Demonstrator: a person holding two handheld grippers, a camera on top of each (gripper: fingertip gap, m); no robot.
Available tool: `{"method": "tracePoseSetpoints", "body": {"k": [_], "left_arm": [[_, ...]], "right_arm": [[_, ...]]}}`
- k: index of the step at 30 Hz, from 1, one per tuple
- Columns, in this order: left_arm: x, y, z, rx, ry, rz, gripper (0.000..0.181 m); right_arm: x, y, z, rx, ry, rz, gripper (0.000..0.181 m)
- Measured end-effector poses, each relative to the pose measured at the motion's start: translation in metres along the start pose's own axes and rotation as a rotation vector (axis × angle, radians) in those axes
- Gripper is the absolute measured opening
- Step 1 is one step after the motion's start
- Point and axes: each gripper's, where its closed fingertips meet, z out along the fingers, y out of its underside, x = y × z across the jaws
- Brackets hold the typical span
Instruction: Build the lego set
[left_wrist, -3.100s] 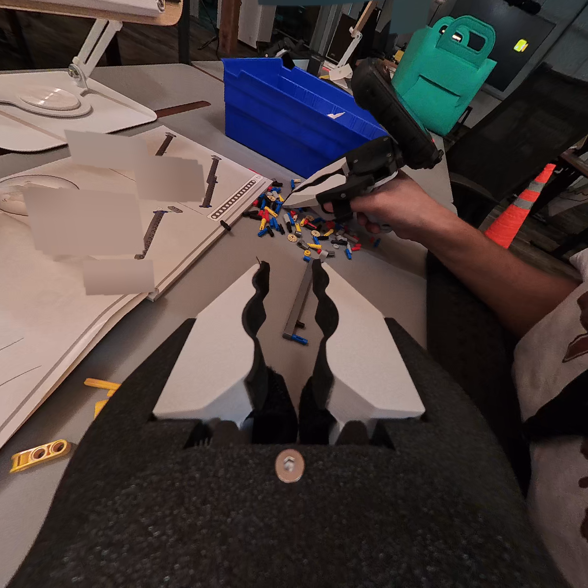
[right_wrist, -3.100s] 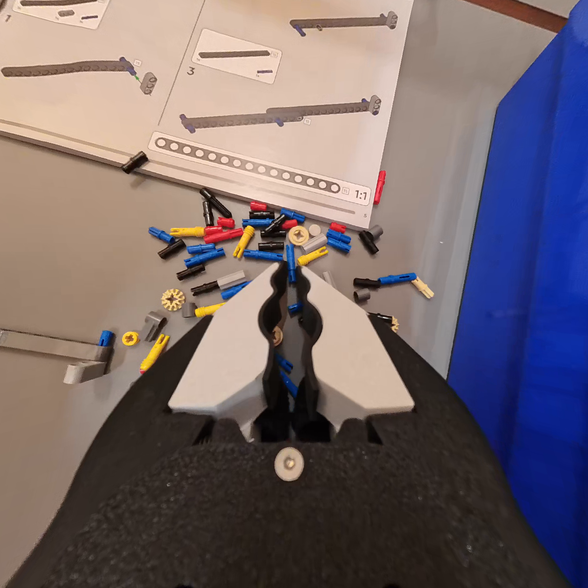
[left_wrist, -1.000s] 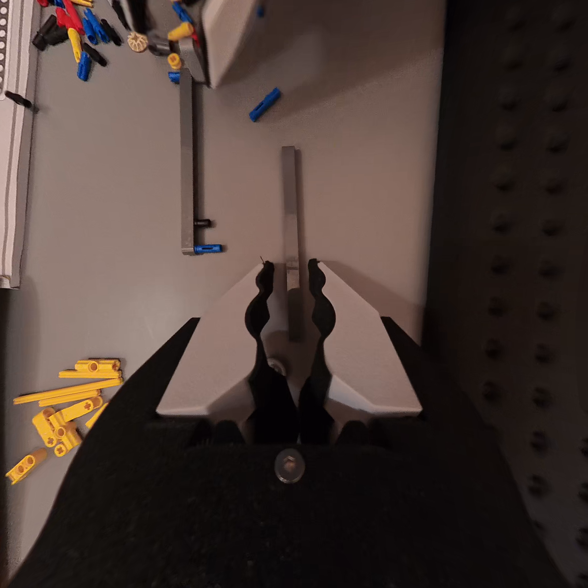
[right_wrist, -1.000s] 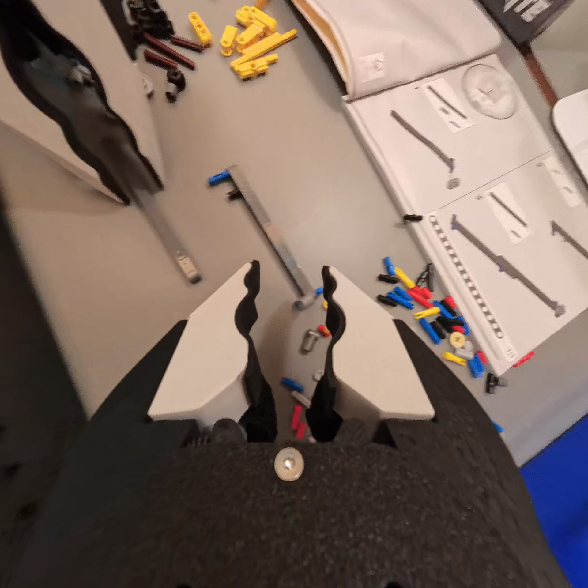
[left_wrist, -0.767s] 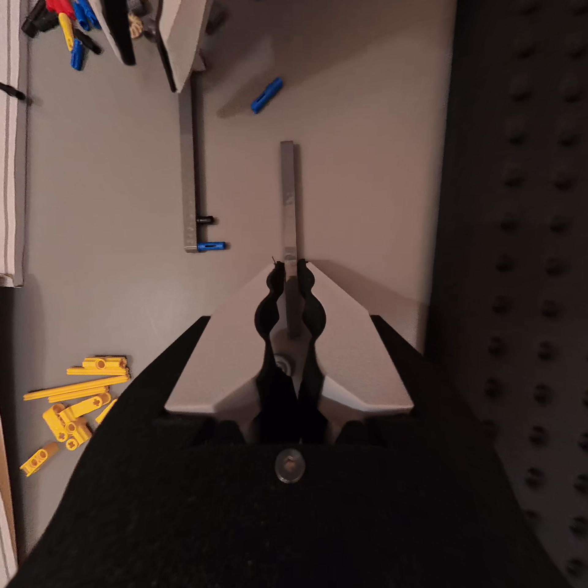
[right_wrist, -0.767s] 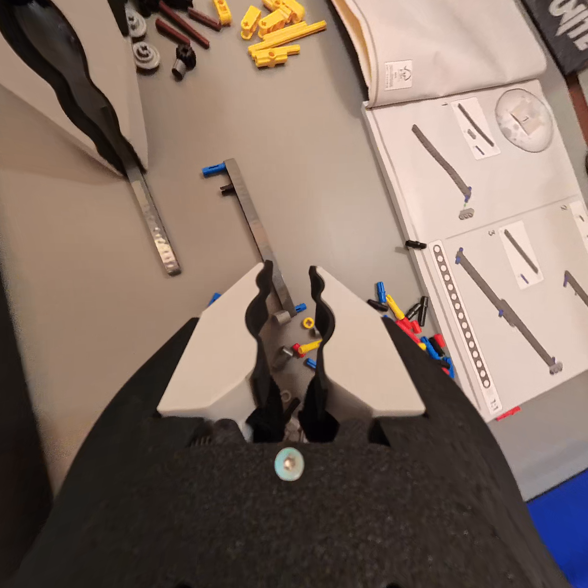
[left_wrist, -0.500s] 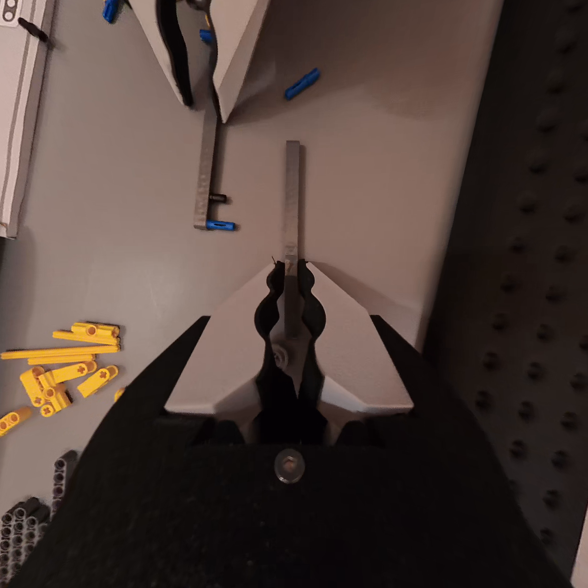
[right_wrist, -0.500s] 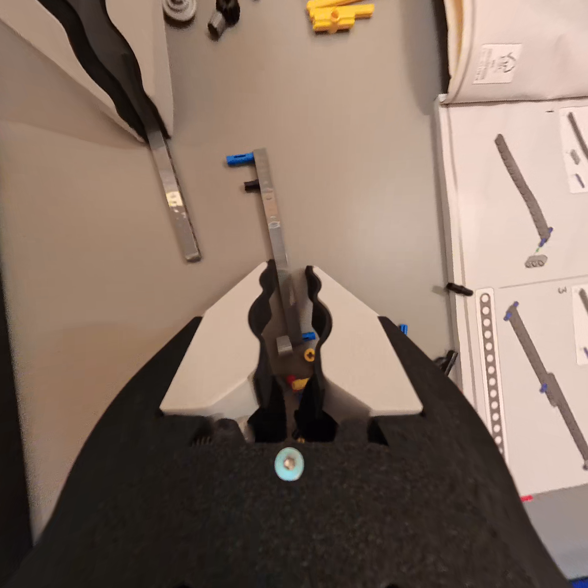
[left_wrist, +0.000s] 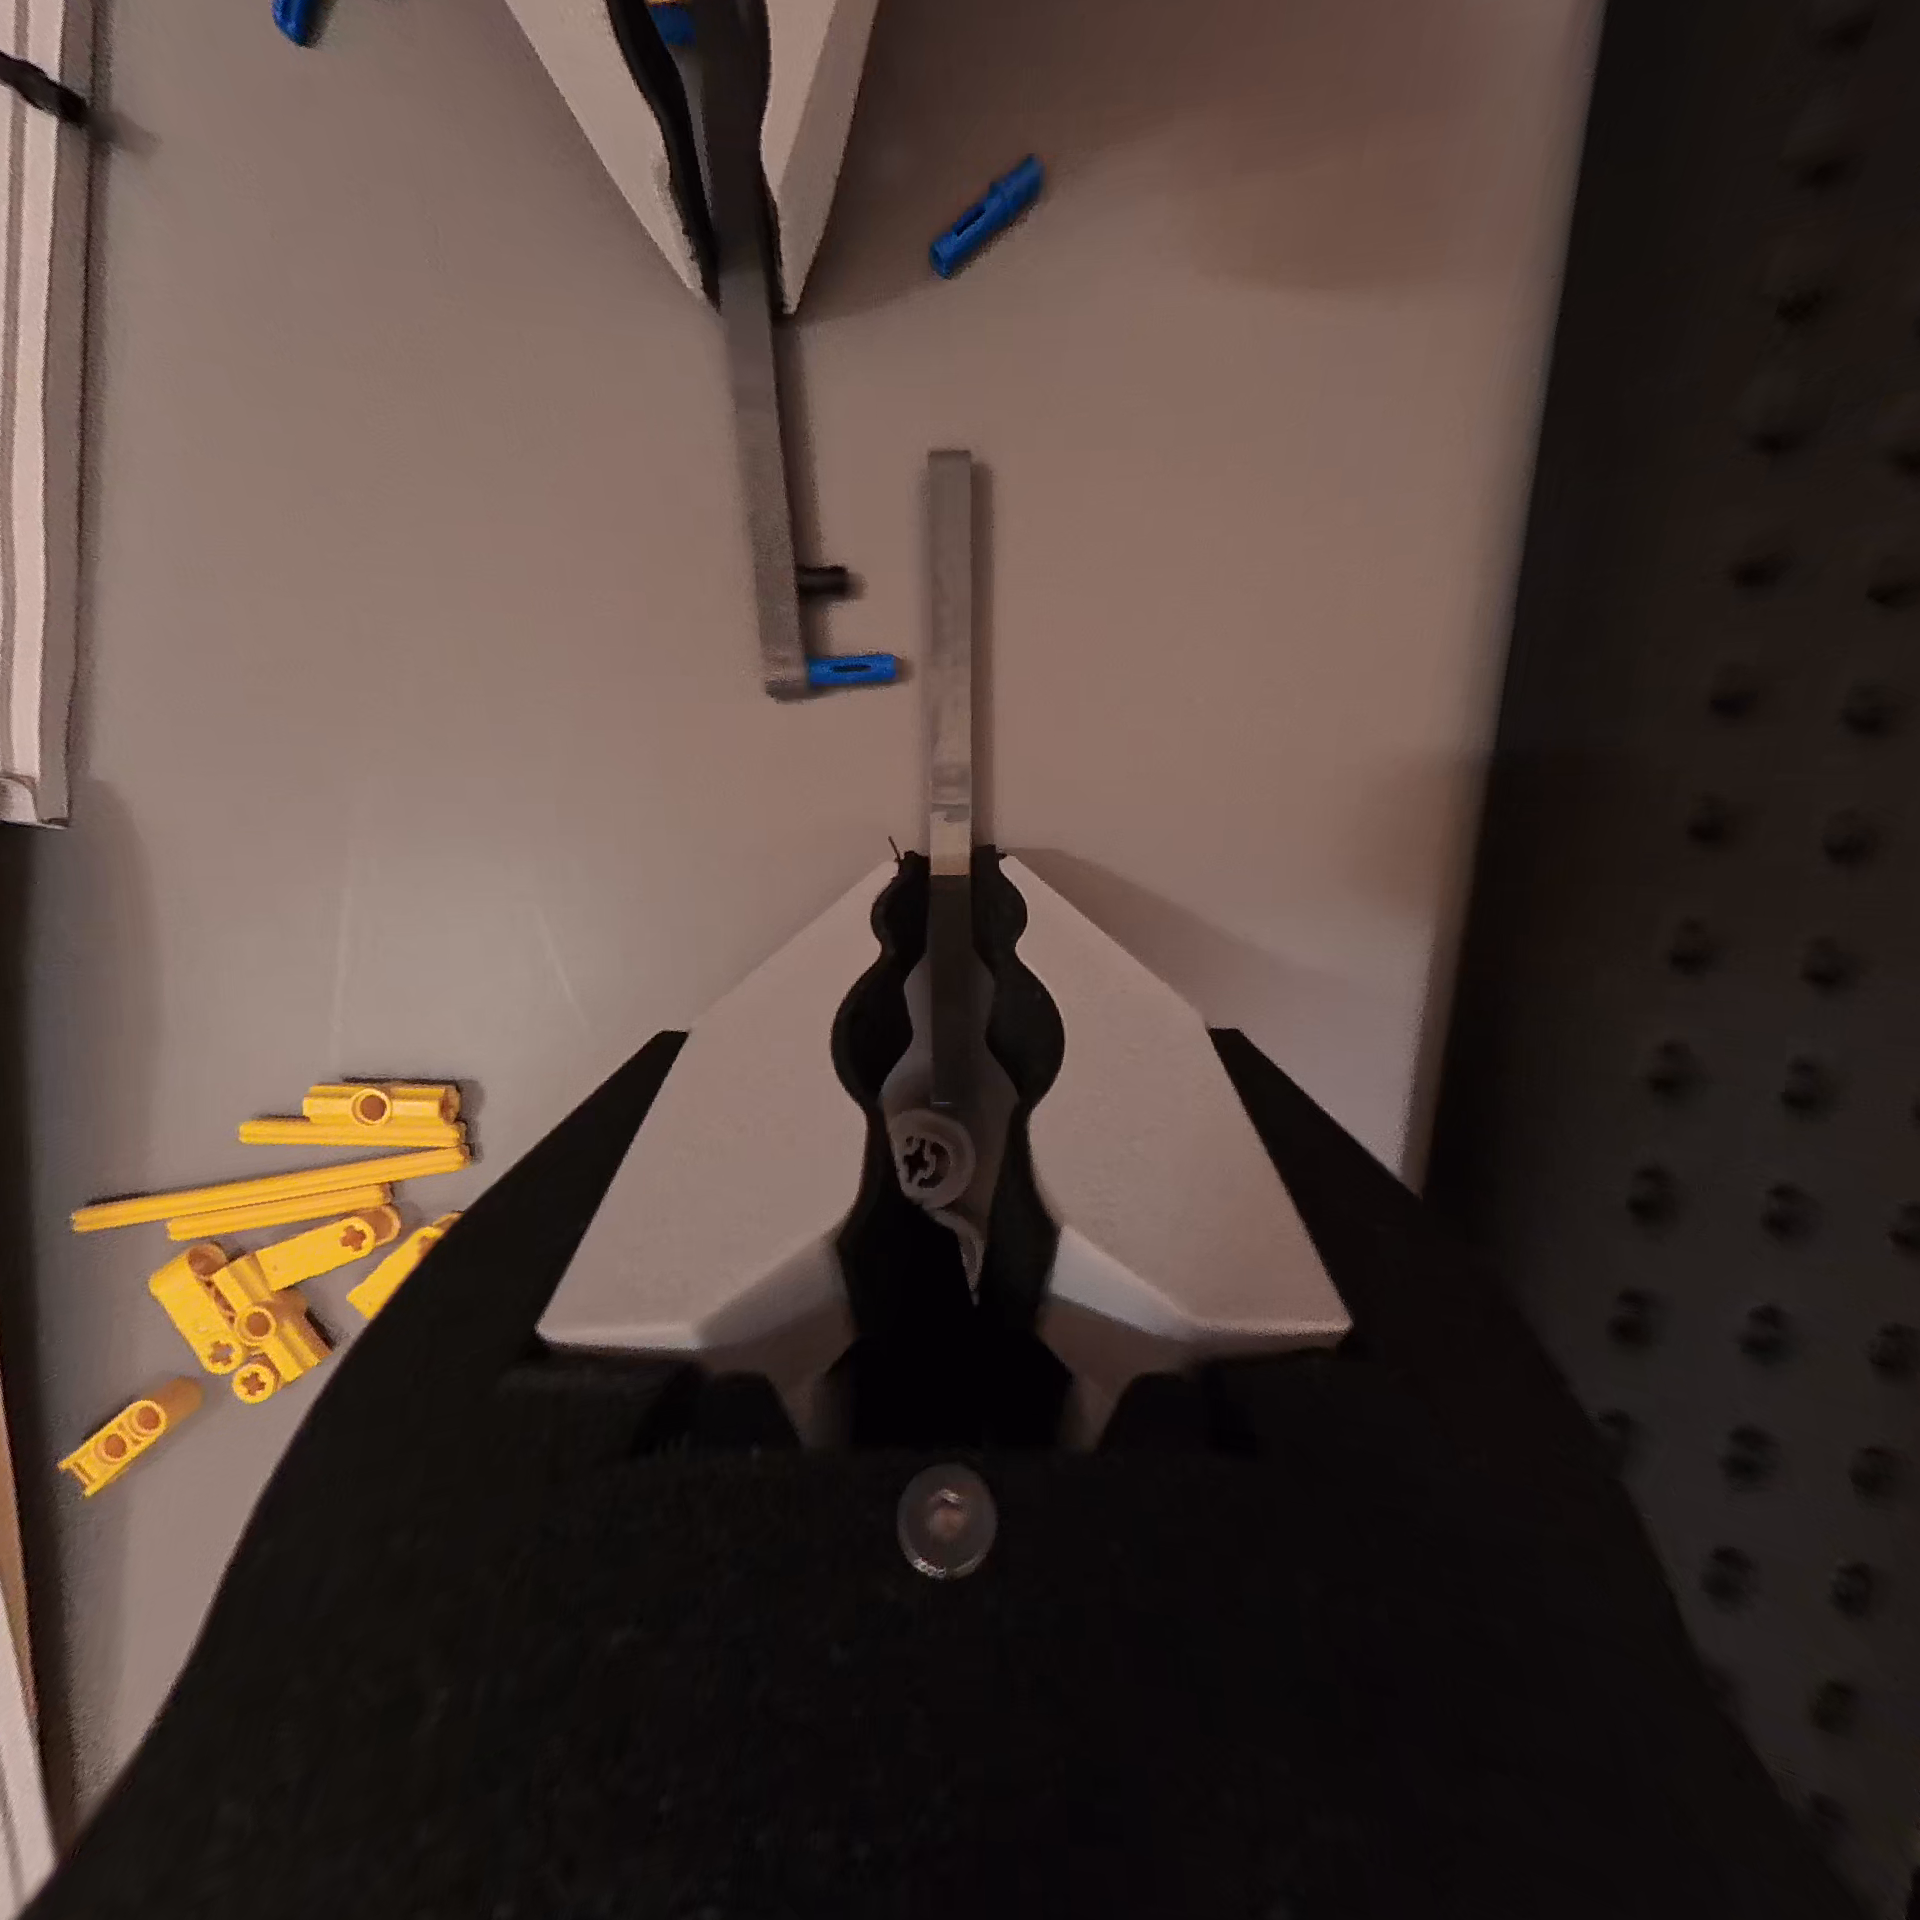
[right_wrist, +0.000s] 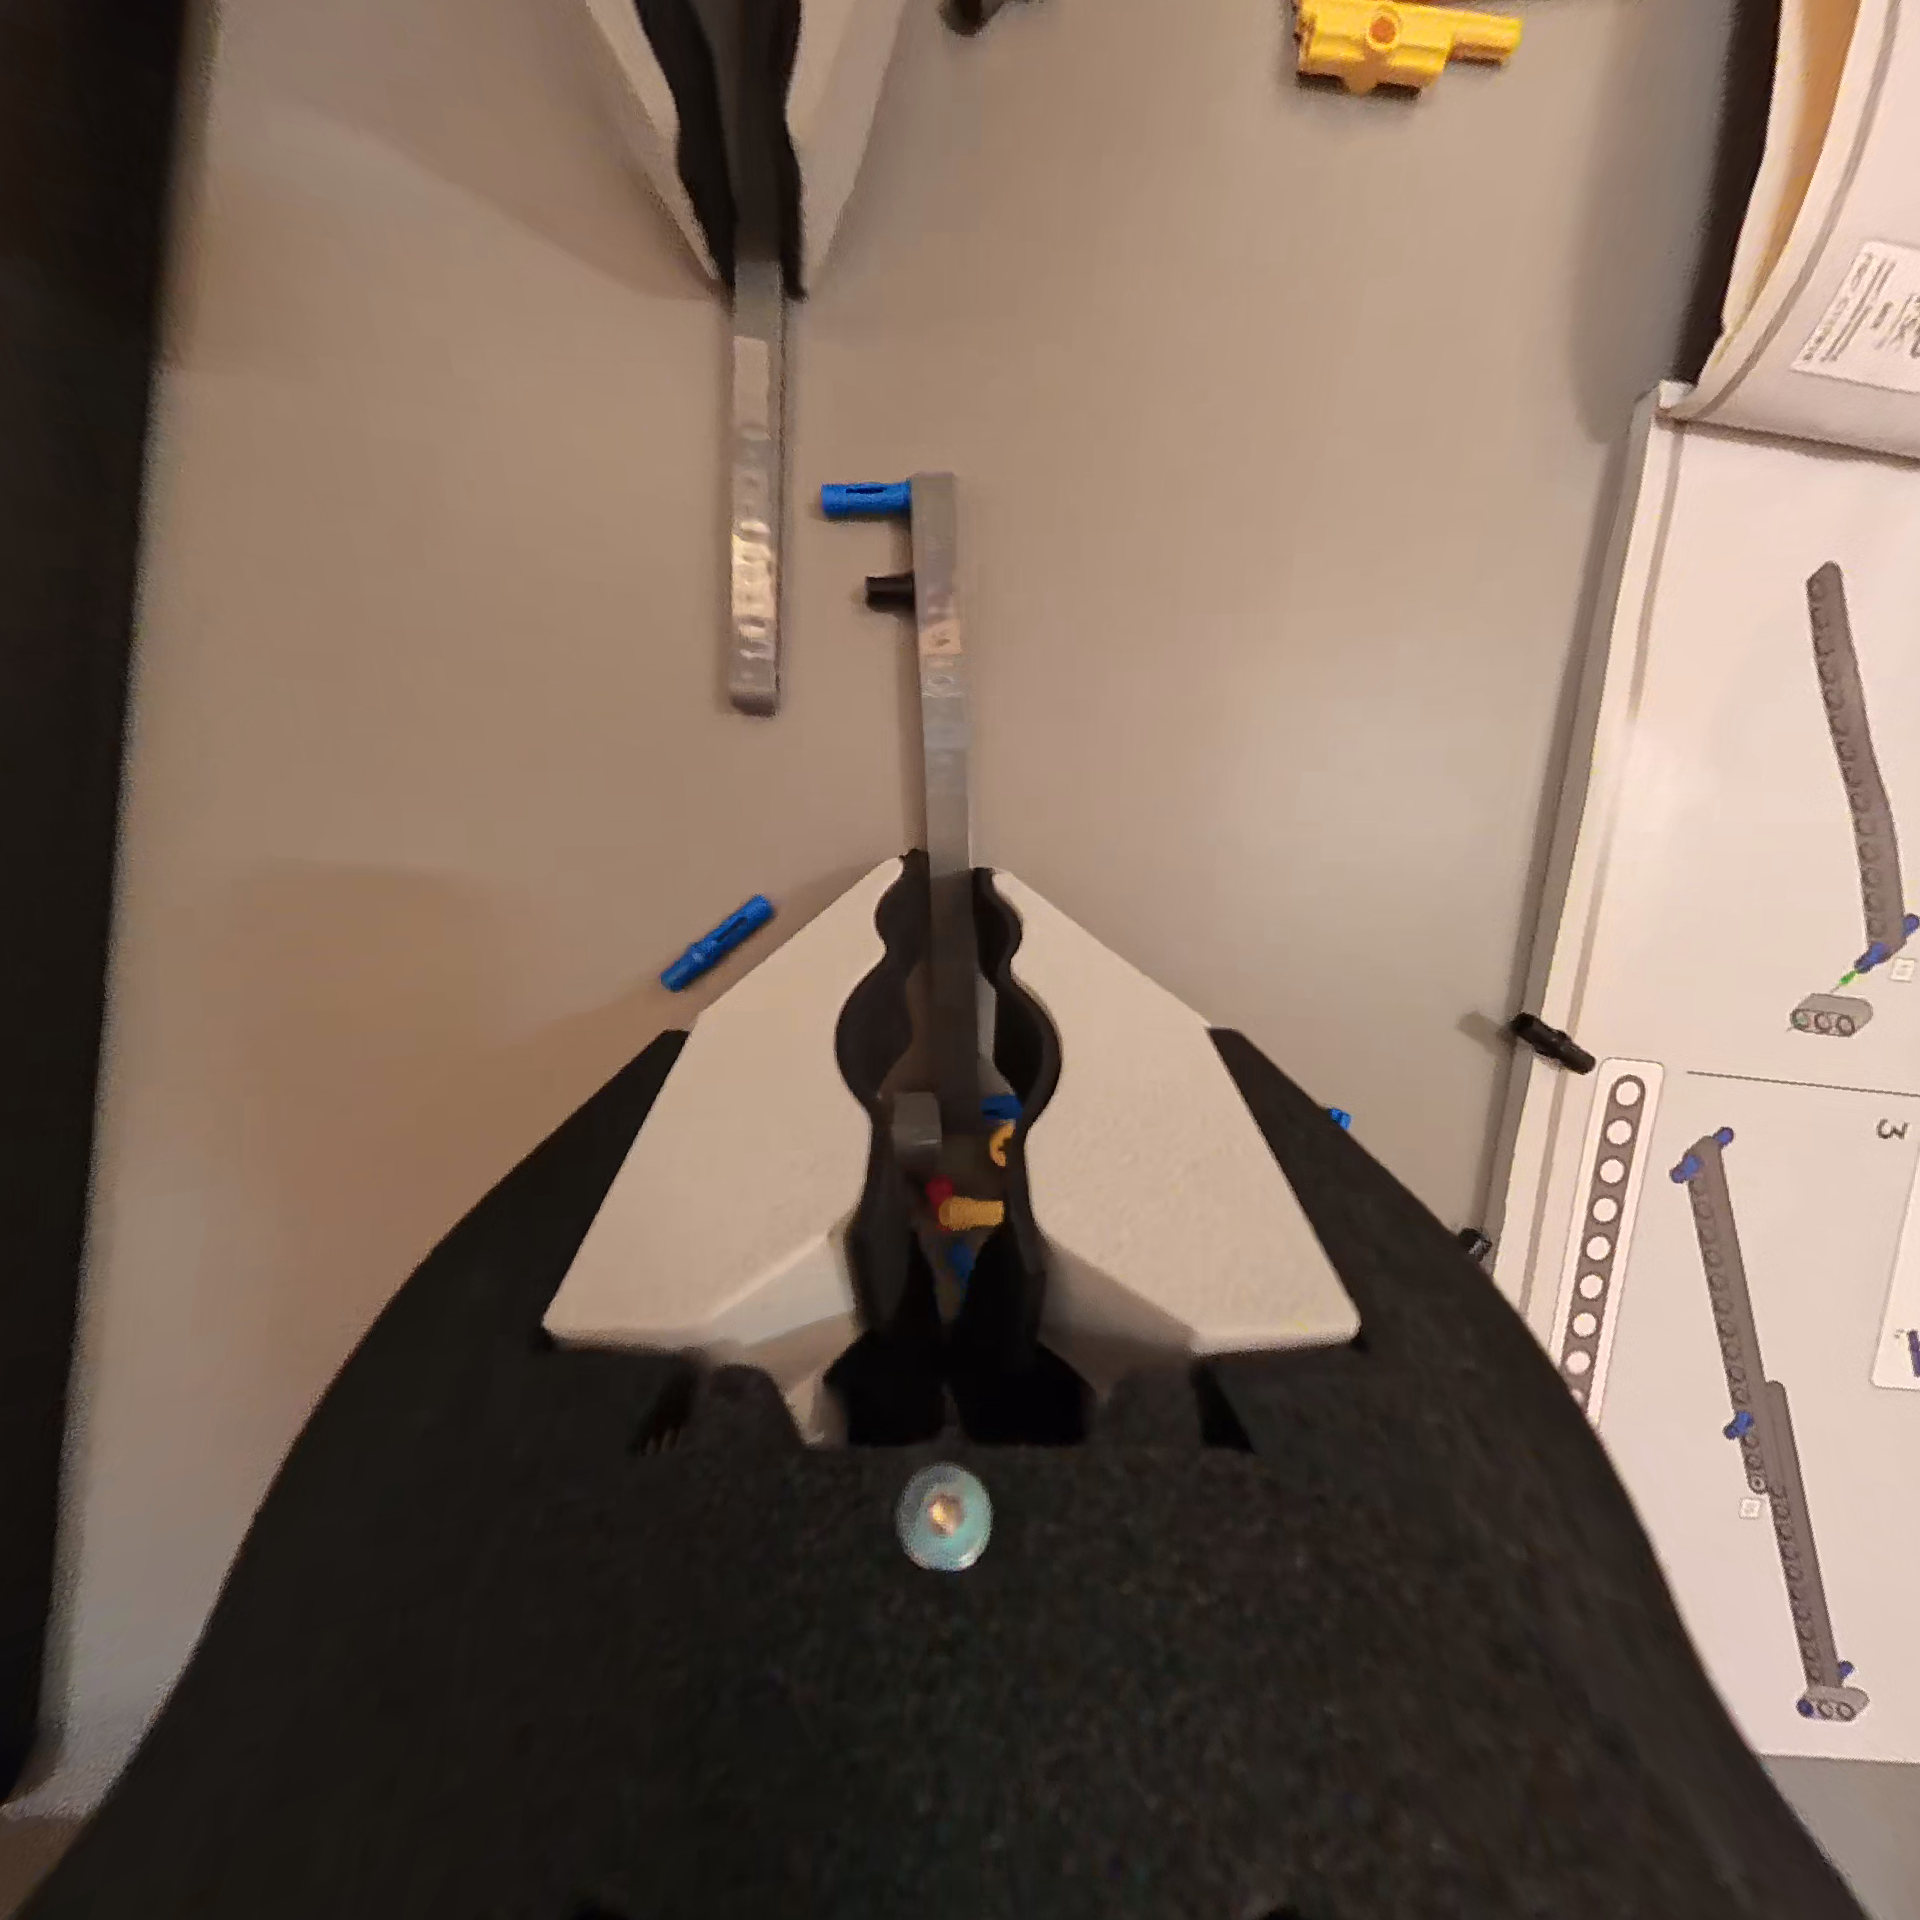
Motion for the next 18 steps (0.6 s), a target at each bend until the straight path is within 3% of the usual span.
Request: {"method": "tracePoseSetpoints", "body": {"k": [3,6,8,10,13,18], "left_arm": [[-0.001,-0.003,-0.005,0.03,0.004,0.005,0.019],[-0.01,-0.008,-0.045,0.183,-0.017,-0.055,0.029],[-0.014,0.007,-0.076,0.237,-0.028,-0.12,0.029],[-0.022,0.04,-0.092,0.181,-0.097,-0.139,0.027],[-0.021,0.079,-0.091,0.09,-0.123,-0.149,0.026],[0.0,0.06,-0.075,0.165,-0.078,-0.083,0.031]], "right_arm": [[0.002,-0.015,-0.011,0.044,0.04,0.04,0.028],[0.002,-0.028,-0.03,0.085,0.114,0.118,0.033],[-0.007,-0.037,-0.039,0.149,0.164,0.161,0.032],[-0.027,-0.051,-0.039,0.249,0.148,0.213,0.029],[-0.038,-0.05,-0.022,0.262,0.18,0.296,0.029],[-0.038,-0.074,0.0,0.345,0.258,0.356,0.026]]}}
